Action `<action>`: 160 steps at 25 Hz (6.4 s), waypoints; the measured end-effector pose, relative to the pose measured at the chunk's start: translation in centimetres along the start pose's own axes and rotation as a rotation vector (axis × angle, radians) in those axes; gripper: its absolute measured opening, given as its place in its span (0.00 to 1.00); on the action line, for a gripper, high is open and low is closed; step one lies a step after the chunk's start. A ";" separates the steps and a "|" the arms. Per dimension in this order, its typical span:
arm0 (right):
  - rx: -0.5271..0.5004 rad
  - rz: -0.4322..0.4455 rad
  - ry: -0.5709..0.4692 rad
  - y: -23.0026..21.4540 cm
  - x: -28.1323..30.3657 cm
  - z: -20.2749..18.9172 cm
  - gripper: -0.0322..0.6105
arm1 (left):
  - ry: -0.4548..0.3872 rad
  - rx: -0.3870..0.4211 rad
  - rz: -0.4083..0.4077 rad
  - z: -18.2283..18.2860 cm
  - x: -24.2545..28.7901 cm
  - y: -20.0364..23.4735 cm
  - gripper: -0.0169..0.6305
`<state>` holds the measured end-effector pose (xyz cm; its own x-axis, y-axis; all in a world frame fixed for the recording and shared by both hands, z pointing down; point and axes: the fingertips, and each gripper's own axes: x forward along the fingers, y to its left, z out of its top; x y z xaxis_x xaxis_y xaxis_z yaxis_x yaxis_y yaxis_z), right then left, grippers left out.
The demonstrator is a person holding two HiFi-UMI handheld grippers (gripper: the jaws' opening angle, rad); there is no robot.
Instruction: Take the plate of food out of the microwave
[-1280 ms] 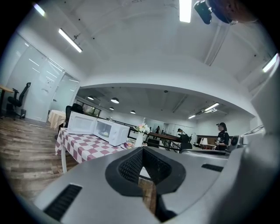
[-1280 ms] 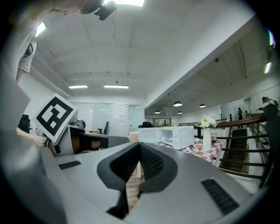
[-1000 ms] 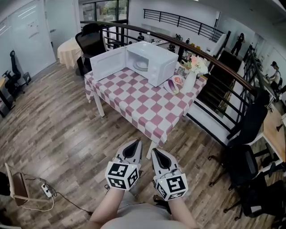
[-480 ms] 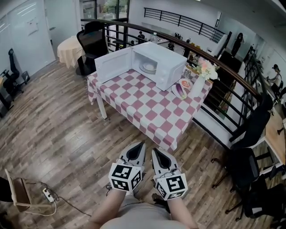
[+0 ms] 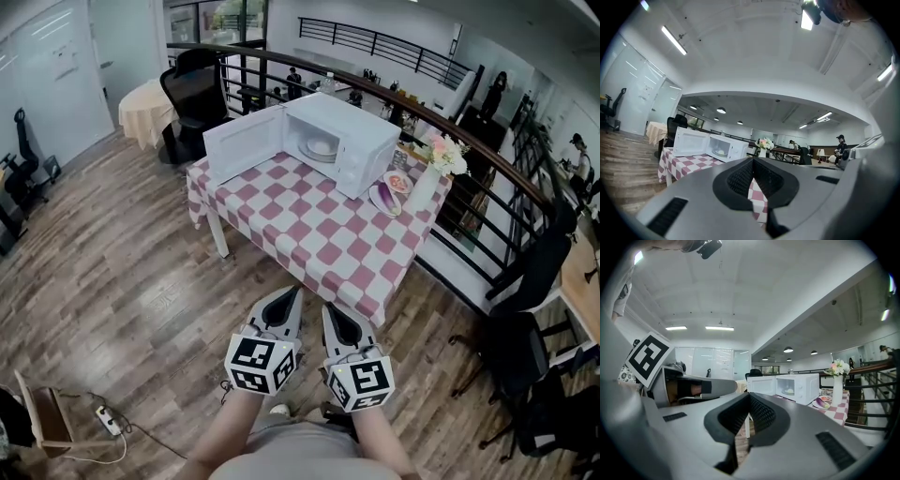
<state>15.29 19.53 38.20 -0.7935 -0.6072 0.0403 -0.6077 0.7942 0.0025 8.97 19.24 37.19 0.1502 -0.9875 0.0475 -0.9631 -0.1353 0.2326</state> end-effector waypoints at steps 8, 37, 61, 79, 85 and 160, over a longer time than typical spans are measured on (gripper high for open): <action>-0.002 -0.014 0.005 -1.4 2.5 0.0 0.09 | -0.016 0.022 0.005 1.1 2.1 2.0 0.03; 0.034 -0.036 0.038 -8.2 19.5 -0.1 0.09 | 0.038 0.167 -0.081 2.6 16.3 11.7 0.03; 0.034 -0.129 0.044 -16.2 32.6 -0.1 0.09 | 0.053 0.094 -0.251 4.8 31.1 19.2 0.03; 0.102 -0.258 0.074 -19.1 36.8 -1.6 0.09 | 0.201 0.022 -0.235 3.4 37.7 24.5 0.03; 0.120 -0.329 0.075 -20.6 39.1 -1.8 0.09 | 0.231 -0.029 -0.279 3.6 41.1 26.4 0.03; 0.250 -0.480 0.229 -29.4 49.0 -11.0 0.09 | 0.622 -1.039 0.076 -12.6 63.6 37.3 0.50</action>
<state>-5.38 -33.38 51.05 -0.4166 -0.8552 0.3082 -0.9089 0.3848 -0.1609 -14.54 -47.59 61.14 0.4575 -0.7439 0.4872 -0.3791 0.3325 0.8636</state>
